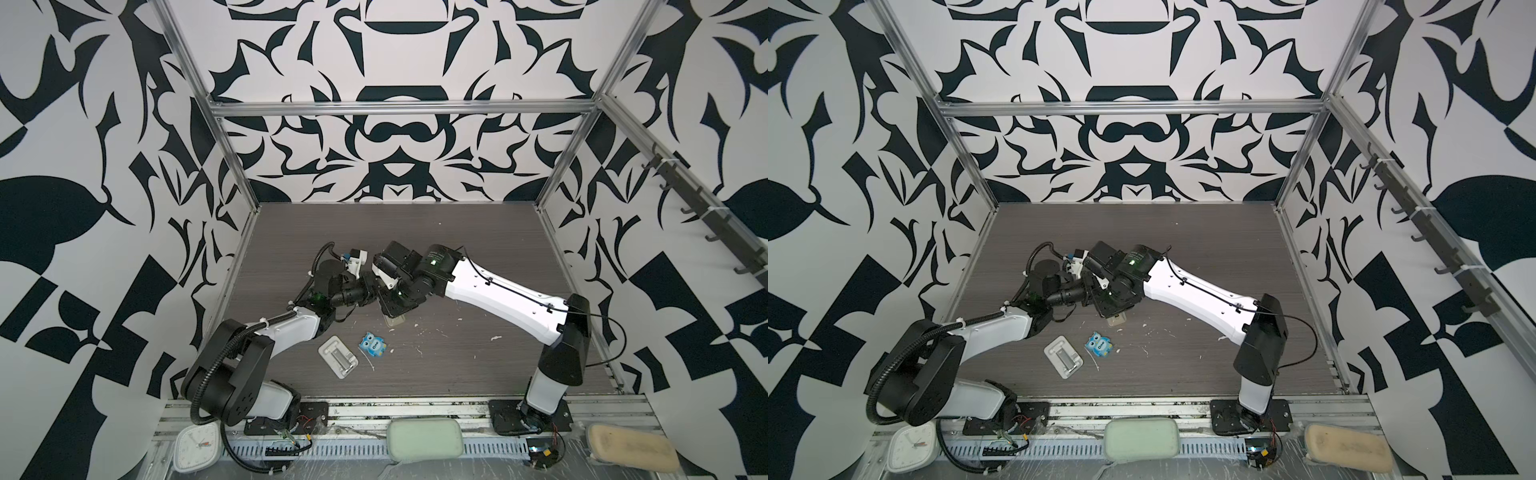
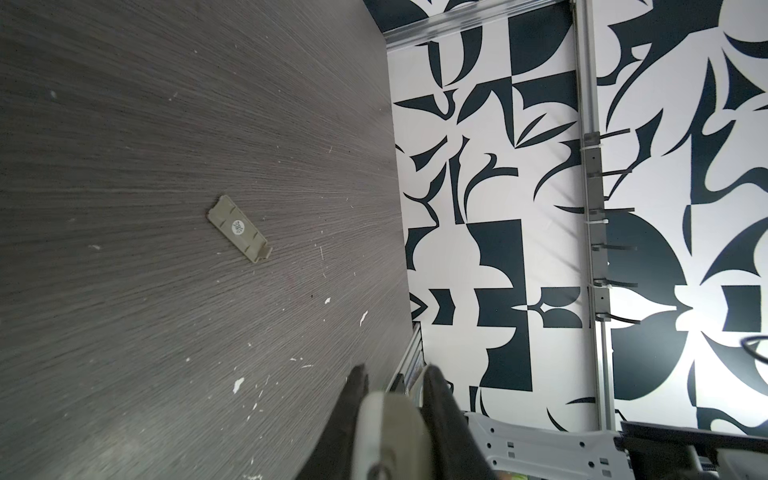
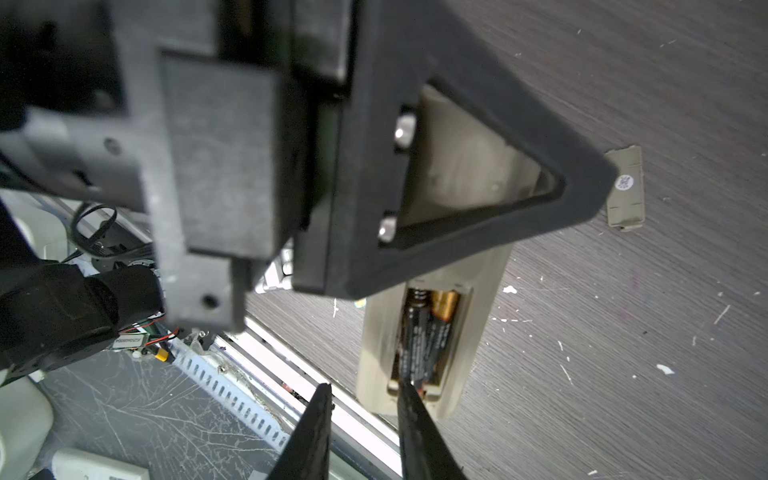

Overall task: Load the batteries into the remote control
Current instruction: 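Insert the battery end into the compartment beside the first battery, then press the second battery down into the compartment with right gripper fingertips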

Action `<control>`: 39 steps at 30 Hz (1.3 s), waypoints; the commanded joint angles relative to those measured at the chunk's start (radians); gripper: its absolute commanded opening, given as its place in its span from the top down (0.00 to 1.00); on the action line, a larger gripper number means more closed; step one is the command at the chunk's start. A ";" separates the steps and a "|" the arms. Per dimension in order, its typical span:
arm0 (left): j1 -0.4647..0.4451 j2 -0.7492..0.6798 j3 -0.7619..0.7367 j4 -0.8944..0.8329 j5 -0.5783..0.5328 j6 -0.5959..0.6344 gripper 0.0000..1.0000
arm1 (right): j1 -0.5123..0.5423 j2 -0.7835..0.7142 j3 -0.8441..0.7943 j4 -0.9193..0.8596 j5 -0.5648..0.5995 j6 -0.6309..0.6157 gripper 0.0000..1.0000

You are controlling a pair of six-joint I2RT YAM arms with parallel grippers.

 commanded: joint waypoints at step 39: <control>-0.002 -0.130 0.168 -0.288 0.240 0.038 1.00 | 0.059 -0.251 -0.060 -0.015 -0.087 -0.989 0.78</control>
